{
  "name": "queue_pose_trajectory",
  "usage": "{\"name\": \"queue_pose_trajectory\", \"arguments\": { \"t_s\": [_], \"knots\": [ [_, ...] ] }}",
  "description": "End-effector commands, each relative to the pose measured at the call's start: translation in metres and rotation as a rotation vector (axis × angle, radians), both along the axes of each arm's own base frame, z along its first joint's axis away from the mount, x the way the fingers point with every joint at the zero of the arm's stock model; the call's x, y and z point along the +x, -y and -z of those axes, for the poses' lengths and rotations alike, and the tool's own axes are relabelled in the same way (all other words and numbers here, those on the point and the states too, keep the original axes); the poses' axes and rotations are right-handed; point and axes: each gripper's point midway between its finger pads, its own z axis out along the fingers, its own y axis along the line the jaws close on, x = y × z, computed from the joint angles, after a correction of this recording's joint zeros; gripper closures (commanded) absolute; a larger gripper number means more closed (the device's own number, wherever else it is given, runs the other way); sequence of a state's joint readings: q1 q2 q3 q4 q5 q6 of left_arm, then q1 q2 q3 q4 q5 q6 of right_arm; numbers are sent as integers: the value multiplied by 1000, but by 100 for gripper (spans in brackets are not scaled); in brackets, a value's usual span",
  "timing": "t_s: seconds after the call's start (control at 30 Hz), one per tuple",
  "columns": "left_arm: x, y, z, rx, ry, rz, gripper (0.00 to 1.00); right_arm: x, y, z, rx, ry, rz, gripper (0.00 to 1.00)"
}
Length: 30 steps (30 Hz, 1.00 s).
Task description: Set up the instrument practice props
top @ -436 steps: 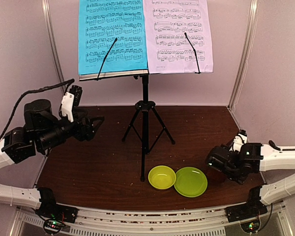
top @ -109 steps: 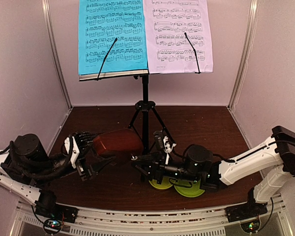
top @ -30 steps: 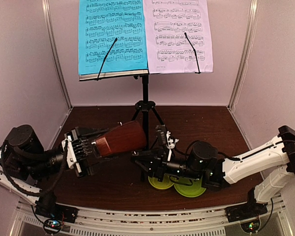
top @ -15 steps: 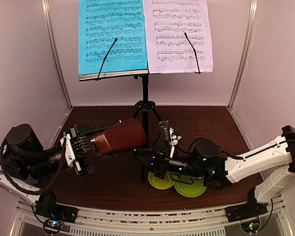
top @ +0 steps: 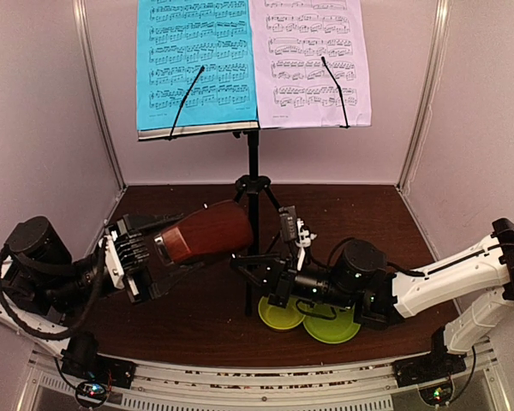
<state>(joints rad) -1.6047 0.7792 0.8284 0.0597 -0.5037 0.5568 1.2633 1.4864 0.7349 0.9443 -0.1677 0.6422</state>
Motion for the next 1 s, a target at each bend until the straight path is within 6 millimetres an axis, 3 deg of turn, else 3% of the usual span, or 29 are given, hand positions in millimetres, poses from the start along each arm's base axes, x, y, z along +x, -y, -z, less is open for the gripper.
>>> {"name": "queue_pose_trajectory", "arguments": {
  "t_s": [0.0,0.23,0.5,0.97],
  "knots": [
    [-7,-18,-54,-203,44,33,100,1,15,-61,195,-8,2,100],
    [-13,-17,-51,-170,75,64,100,12,47,-98,350,-55,21,100],
    [-14,-31,-38,-143,46,79,100,4,72,-132,484,-53,-24,100],
    [-16,-26,-39,-154,66,87,100,0,77,-154,613,-112,-101,100]
  ]
}}
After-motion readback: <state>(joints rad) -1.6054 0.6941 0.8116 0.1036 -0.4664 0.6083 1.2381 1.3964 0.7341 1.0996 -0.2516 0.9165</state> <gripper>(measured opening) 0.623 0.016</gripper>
